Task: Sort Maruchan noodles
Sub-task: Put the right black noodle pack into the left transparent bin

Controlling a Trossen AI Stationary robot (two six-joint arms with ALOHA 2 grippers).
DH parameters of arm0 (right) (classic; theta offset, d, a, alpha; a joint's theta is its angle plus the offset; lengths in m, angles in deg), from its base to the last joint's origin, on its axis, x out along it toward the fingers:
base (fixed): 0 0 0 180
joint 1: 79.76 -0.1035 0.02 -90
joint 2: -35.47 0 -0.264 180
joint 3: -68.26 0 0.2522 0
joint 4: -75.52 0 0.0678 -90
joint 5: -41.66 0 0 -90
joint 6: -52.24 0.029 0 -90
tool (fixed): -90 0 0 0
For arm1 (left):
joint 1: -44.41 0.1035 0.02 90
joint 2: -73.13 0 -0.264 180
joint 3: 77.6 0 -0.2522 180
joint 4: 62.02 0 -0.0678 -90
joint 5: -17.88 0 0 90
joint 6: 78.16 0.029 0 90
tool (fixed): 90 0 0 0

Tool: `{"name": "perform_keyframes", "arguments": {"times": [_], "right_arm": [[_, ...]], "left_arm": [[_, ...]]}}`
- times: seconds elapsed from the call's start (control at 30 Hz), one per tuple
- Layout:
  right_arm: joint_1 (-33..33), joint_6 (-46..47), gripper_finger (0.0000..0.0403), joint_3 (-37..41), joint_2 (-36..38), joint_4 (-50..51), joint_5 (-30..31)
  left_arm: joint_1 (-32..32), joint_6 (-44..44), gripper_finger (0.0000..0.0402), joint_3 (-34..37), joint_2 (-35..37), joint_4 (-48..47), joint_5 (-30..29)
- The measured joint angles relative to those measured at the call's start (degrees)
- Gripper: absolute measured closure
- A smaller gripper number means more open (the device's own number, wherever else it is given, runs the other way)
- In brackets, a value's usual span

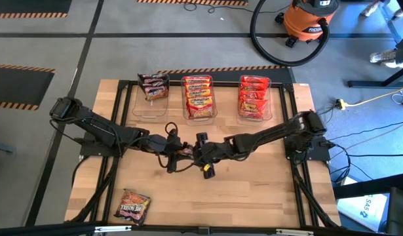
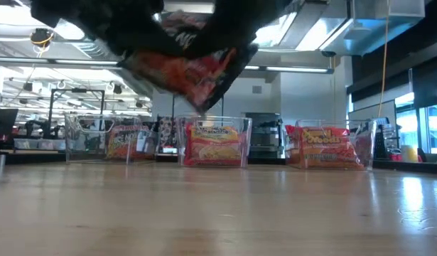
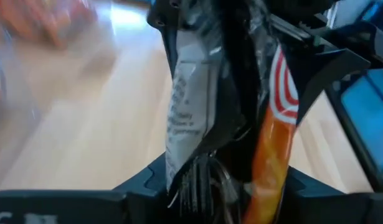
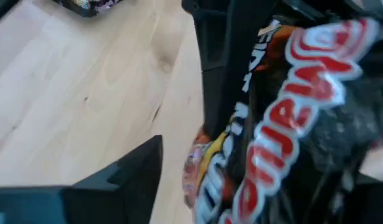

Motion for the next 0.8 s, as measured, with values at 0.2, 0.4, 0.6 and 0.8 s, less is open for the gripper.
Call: {"name": "perform_keyframes", "arguments": {"times": [0.2,0.4,0.6,0.8], "right_arm": [[0.1,8.1,0.0120,0.0,8.2,16.1,2.5],[0.0,14.0,0.0124,10.3,15.5,17.8,4.7],[0.1,15.3,0.0127,30.8,19.4,-15.2,4.2],[0.0,16.7,0.0127,42.8,18.3,-51.0,1.9]], "left_arm": [[-0.2,1.8,0.0266,0.4,0.2,-2.2,0.5],[-0.4,5.6,0.0267,0.3,0.4,0.1,-1.5],[-0.6,11.3,0.0267,0.2,0.1,9.1,-4.1],[0.1,16.5,0.0267,0.2,-0.6,18.7,-4.4]]}}
